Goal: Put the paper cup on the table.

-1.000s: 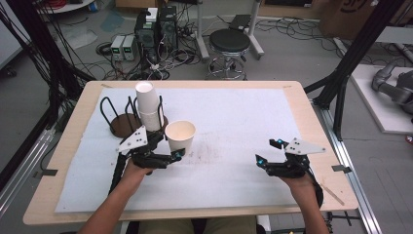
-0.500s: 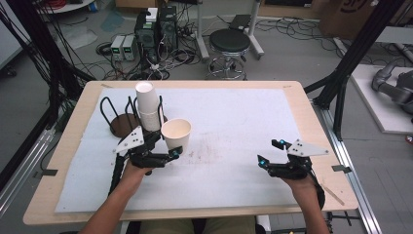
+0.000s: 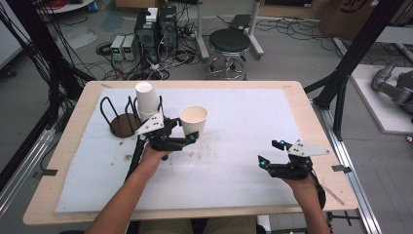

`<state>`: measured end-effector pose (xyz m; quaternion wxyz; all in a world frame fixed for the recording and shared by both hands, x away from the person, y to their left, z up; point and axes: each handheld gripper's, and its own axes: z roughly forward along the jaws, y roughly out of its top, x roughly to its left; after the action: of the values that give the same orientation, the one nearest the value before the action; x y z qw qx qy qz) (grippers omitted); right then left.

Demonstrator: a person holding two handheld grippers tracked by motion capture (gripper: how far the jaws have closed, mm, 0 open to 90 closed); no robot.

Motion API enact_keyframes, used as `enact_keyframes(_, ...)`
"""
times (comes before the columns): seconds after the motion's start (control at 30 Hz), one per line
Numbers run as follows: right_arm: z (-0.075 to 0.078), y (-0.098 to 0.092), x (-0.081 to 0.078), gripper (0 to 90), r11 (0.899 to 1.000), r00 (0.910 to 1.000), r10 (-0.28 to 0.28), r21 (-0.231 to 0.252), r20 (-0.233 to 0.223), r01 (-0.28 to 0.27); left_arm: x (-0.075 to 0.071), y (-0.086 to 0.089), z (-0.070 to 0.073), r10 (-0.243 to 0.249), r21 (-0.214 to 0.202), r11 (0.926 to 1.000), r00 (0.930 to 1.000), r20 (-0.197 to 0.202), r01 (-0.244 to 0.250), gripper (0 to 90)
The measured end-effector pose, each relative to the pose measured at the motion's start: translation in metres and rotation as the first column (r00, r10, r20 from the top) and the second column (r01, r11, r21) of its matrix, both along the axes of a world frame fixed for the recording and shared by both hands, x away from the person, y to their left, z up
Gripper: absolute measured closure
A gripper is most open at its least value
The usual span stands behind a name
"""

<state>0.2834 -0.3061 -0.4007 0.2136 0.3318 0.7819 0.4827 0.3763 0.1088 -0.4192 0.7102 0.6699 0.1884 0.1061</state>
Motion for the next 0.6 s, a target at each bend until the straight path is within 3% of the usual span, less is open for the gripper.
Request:
enact_keyframes(0.03,0.0,0.0,0.0,21.8,1.0,1.0,0.003,0.001,0.001,-0.003,0.003,-0.002,-0.002,-0.001,-0.004,1.0,0.9999,-0.011,0.001,32.2)
enact_keyframes(0.2,0.0,-0.001,0.0,21.8,1.0,1.0,0.005,0.0,-0.004,-0.005,0.014,-0.016,-0.009,0.012,0.054,0.9985,0.9996,-0.027,-0.011,32.2)
enact_keyframes(0.3,0.0,-0.002,0.0,21.8,1.0,1.0,0.009,0.0,0.003,-0.009,0.02,-0.024,-0.011,0.025,0.11,0.9938,0.9989,-0.039,-0.021,32.2)
enact_keyframes(0.37,0.0,-0.002,-0.001,21.8,1.0,1.0,0.01,0.001,0.0,-0.01,0.023,-0.027,-0.016,0.032,0.114,0.9932,0.9979,-0.056,-0.026,32.2)
enact_keyframes(0.6,0.001,-0.002,-0.002,21.8,1.0,0.9999,0.014,0.004,0.004,-0.014,0.029,-0.035,-0.032,0.069,0.207,0.9772,0.9918,-0.107,-0.045,32.2)
